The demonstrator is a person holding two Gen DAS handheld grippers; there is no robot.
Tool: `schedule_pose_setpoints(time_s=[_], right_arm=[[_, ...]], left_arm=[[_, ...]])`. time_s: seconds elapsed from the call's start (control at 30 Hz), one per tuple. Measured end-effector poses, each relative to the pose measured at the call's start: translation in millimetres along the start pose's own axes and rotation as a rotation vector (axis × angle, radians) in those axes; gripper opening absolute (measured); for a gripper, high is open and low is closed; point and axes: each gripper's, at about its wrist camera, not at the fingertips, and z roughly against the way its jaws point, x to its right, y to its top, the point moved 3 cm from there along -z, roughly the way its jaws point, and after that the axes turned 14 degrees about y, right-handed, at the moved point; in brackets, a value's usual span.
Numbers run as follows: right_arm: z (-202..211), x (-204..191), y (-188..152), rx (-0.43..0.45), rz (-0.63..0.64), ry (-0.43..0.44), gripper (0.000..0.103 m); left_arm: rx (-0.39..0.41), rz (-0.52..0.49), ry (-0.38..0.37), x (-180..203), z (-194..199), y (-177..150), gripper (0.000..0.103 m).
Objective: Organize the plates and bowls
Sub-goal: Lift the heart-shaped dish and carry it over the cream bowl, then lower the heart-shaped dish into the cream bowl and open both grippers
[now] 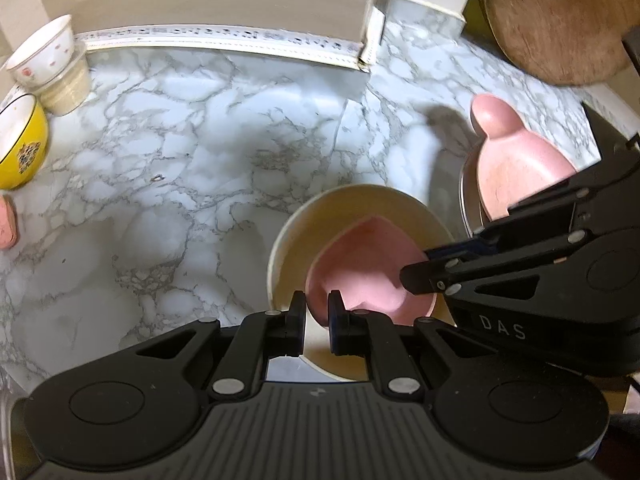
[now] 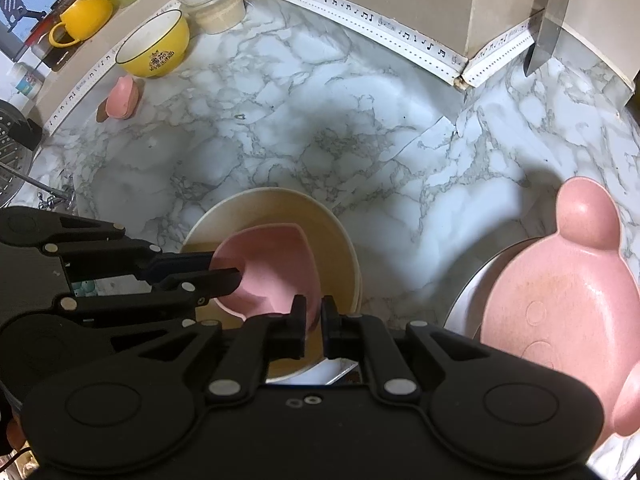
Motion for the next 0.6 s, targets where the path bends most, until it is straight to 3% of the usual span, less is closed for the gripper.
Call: schedule_pose_setpoints(time_s=[0.2, 0.6], right_arm=[[4.3, -1.2, 2.8, -0.003, 0.009, -0.011, 0.007], [17.8, -7.6, 0.7, 0.033, 0.067, 0.004, 0.007]], left_arm=[[-0.006, -0.044, 0.012, 7.3, -1.7, 0.6, 0.01], [0.021, 0.014, -0.053, -2.7, 6.9, 1.8, 0.011]])
